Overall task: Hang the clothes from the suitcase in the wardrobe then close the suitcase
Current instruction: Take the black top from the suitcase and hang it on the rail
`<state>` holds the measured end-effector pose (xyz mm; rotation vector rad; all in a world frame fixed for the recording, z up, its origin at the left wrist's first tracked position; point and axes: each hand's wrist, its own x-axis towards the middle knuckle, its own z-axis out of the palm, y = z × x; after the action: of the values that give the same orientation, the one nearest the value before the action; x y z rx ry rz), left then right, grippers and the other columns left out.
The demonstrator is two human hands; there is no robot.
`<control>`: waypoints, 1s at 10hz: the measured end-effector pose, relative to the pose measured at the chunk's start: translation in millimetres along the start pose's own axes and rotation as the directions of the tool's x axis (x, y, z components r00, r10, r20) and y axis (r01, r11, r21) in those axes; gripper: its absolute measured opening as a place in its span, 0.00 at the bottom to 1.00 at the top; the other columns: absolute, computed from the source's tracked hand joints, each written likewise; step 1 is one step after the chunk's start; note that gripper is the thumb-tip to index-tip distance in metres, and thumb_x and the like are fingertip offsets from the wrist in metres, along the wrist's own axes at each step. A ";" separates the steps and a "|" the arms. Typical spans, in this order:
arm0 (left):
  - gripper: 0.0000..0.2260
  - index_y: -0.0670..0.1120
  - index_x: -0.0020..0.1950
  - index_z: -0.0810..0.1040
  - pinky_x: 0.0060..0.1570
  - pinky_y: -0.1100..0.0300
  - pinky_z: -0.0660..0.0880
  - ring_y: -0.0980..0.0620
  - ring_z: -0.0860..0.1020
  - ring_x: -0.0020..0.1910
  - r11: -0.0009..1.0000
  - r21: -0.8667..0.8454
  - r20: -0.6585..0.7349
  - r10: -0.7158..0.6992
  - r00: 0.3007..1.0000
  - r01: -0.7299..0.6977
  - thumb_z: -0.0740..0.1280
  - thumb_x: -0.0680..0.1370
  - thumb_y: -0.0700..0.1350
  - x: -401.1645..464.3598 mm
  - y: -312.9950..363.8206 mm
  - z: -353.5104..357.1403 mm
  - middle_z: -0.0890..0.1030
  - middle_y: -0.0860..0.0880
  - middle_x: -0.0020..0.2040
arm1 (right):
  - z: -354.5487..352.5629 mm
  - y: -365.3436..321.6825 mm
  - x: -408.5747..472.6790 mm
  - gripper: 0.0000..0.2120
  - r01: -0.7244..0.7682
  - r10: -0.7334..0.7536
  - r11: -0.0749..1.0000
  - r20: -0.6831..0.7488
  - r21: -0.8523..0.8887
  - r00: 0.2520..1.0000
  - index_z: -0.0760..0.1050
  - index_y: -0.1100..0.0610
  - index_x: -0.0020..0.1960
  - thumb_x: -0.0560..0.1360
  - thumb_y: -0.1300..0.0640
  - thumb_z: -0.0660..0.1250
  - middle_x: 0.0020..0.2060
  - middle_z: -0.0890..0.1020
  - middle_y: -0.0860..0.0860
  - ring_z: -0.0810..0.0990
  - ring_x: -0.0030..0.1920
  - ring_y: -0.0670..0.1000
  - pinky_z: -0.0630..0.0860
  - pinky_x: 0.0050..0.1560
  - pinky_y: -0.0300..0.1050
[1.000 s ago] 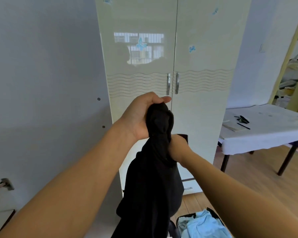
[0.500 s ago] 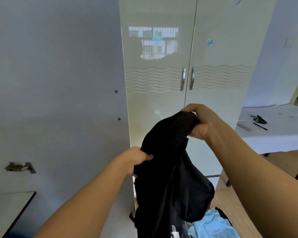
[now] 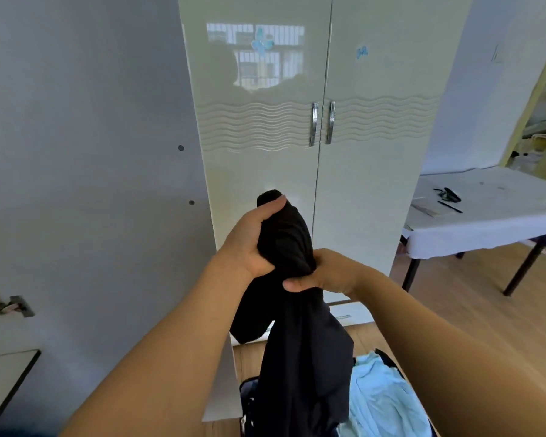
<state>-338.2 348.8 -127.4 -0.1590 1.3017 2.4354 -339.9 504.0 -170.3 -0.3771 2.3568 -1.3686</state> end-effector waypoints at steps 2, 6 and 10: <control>0.26 0.40 0.59 0.78 0.52 0.52 0.79 0.44 0.81 0.52 0.889 0.458 0.025 -0.030 0.999 0.015 0.77 0.63 0.46 -13.0 16.3 -25.7 0.82 0.42 0.55 | -9.4 13.0 -13.4 0.12 -0.072 0.124 0.954 -0.164 0.290 0.979 0.79 0.56 0.54 0.71 0.58 0.73 0.46 0.84 0.51 0.83 0.45 0.51 0.78 0.41 0.41; 0.31 0.60 0.72 0.57 0.53 0.56 0.70 0.41 0.75 0.58 0.425 0.872 -0.340 0.172 0.924 0.242 0.65 0.74 0.41 29.1 -96.5 -64.8 0.71 0.40 0.64 | -12.9 -61.1 -14.5 0.14 -0.049 0.321 0.375 -0.080 0.926 0.944 0.75 0.69 0.47 0.79 0.59 0.57 0.41 0.82 0.64 0.82 0.37 0.60 0.78 0.35 0.53; 0.07 0.42 0.52 0.78 0.52 0.49 0.75 0.42 0.79 0.48 0.970 -0.242 -0.326 -0.110 0.939 0.030 0.62 0.78 0.40 8.2 -58.9 -21.5 0.81 0.41 0.49 | -58.6 0.6 -30.7 0.34 -0.006 0.400 0.798 -0.522 0.603 0.753 0.62 0.58 0.73 0.71 0.54 0.73 0.65 0.73 0.55 0.73 0.63 0.56 0.72 0.48 0.50</control>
<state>-325.2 363.0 -187.7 -0.7038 1.1062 2.5703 -339.4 562.1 -138.6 0.6210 2.1553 -2.2310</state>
